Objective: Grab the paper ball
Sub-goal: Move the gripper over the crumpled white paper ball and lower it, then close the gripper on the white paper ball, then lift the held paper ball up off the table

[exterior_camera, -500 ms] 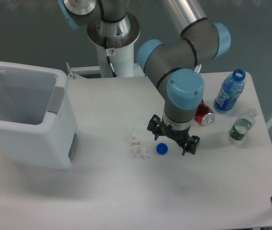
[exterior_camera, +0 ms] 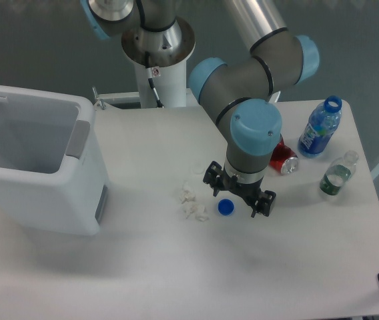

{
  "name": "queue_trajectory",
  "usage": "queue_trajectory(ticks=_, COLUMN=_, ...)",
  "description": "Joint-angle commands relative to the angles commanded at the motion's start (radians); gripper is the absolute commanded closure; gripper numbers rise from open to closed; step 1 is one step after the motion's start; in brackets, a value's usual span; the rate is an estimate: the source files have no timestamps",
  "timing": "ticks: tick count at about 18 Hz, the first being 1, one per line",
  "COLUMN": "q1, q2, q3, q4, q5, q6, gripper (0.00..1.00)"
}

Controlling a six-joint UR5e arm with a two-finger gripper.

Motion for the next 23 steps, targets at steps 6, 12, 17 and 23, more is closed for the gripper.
queue_trajectory(ticks=6, q1=-0.061, q2=-0.006, q3=-0.049, q4=0.019, q5=0.002, q6=-0.222, gripper=0.0)
queue_trajectory(ticks=12, q1=-0.068, q2=-0.066, q3=-0.059, q4=0.028, q5=0.0, q6=-0.261, gripper=0.0)
queue_trajectory(ticks=17, q1=-0.068, q2=-0.11, q3=-0.06, q4=0.031, q5=0.003, q6=-0.261, gripper=0.0)
queue_trajectory(ticks=23, q1=-0.068, q2=-0.126, q3=-0.081, q4=0.029, q5=0.005, q6=-0.256, gripper=0.07)
